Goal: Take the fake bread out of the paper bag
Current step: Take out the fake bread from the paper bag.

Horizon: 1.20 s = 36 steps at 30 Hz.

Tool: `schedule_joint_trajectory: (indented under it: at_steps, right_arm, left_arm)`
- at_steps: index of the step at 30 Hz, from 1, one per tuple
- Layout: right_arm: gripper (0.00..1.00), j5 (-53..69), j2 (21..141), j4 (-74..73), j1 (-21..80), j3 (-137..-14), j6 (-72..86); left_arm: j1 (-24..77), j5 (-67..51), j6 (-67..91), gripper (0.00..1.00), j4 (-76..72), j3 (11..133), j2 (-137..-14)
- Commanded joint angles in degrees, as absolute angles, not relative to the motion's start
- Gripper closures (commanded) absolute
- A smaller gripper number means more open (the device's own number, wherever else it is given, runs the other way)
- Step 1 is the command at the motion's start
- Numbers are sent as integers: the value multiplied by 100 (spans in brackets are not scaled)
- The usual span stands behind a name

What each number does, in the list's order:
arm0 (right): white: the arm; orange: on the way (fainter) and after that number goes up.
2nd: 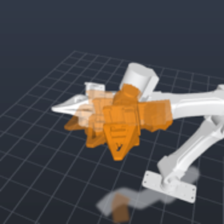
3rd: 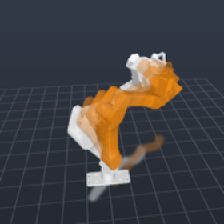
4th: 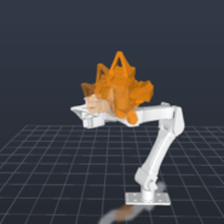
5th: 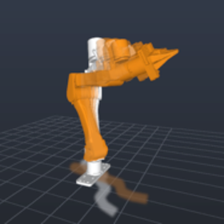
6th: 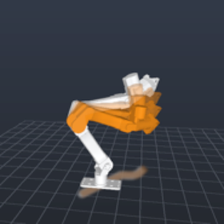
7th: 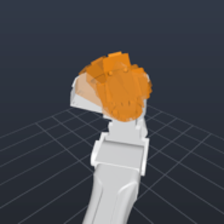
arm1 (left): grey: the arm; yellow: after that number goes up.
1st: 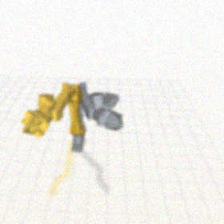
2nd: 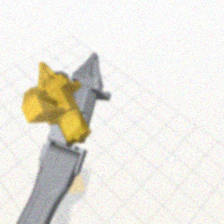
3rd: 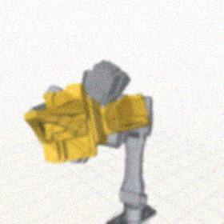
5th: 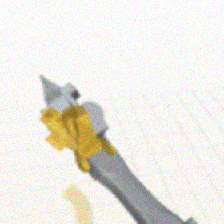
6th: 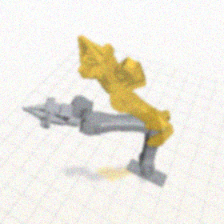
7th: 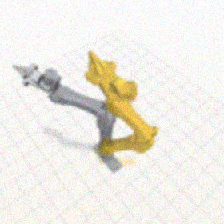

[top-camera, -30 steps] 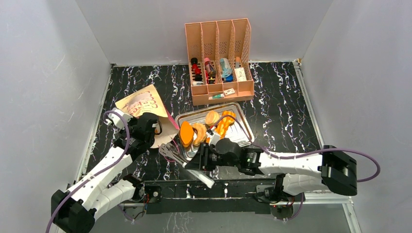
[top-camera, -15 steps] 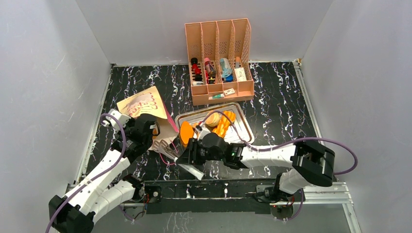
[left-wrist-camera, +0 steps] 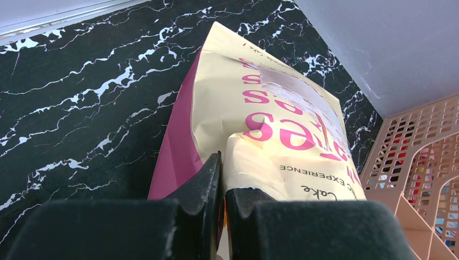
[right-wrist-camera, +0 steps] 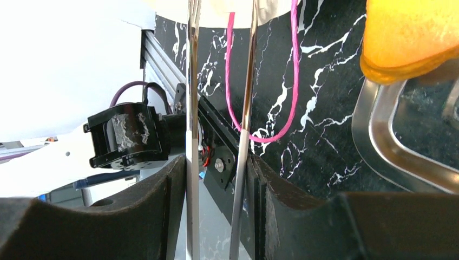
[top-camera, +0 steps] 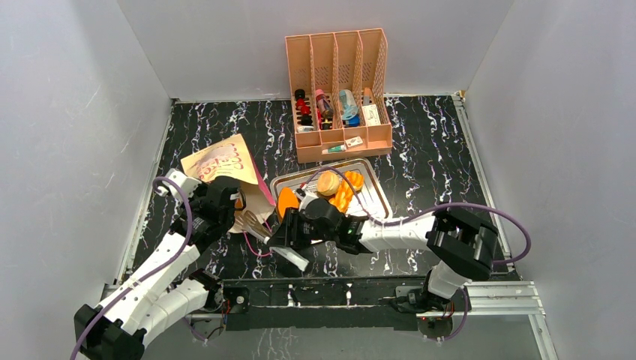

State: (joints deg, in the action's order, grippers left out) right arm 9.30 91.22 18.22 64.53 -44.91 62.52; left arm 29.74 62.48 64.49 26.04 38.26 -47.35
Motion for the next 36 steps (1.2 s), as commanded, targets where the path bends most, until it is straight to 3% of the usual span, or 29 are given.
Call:
schedule_joint_trajectory:
  at_steps: [1,36]
  right_arm:
    - [60,1041,9246,2426,6374,-4871,6076]
    - [57,1230,10999,3256,6128,-6013,6035]
  left_arm:
    - [2948,6291,6408,96,2680,3851,-4623]
    - [2953,6176,6341,96,2564,3754,-4555]
